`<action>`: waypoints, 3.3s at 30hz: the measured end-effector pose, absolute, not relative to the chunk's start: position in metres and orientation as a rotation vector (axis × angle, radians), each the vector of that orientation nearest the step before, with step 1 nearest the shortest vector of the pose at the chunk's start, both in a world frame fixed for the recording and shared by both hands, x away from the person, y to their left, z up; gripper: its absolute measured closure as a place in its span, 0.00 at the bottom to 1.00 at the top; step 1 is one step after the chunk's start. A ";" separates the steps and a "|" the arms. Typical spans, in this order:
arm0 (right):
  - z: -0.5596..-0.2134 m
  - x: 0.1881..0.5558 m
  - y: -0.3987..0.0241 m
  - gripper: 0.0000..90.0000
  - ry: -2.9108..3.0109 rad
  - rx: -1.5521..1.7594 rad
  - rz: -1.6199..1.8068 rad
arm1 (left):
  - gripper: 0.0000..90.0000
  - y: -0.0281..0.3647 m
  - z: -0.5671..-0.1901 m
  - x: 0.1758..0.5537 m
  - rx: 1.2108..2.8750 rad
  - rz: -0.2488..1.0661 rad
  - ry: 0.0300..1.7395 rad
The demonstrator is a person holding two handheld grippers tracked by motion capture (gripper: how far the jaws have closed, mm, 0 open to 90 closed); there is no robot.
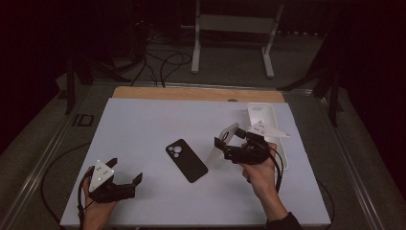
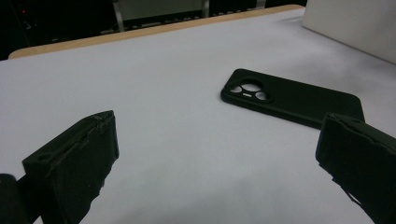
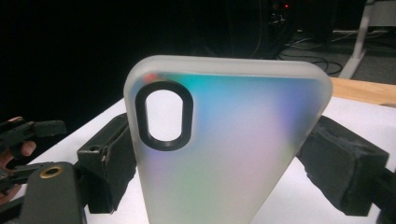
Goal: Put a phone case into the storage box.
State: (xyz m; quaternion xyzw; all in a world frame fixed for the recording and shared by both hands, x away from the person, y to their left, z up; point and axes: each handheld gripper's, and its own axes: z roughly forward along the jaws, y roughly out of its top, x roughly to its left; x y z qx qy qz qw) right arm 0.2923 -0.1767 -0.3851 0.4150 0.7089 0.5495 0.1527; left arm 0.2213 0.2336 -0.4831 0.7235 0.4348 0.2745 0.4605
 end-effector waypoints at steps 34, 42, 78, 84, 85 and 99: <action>-0.360 0.354 -0.210 0.18 1.928 1.270 1.402 | 0.00 0.237 -0.488 0.221 1.762 0.686 1.098; -0.357 0.370 -0.219 0.18 1.905 1.294 1.336 | 0.00 0.237 -0.488 0.220 1.758 0.685 1.098; -0.361 0.431 -0.269 0.18 1.727 1.495 1.083 | 0.00 0.239 -0.488 0.221 1.750 0.673 1.102; -0.369 0.440 -0.270 0.18 1.716 1.519 1.007 | 0.00 0.239 -0.488 0.221 1.746 0.672 1.103; -0.371 0.441 -0.270 0.18 1.712 1.528 1.001 | 0.00 0.239 -0.488 0.221 1.745 0.672 1.103; -0.398 0.460 -0.263 0.18 1.741 1.582 0.881 | 0.00 0.241 -0.487 0.219 1.722 0.680 1.108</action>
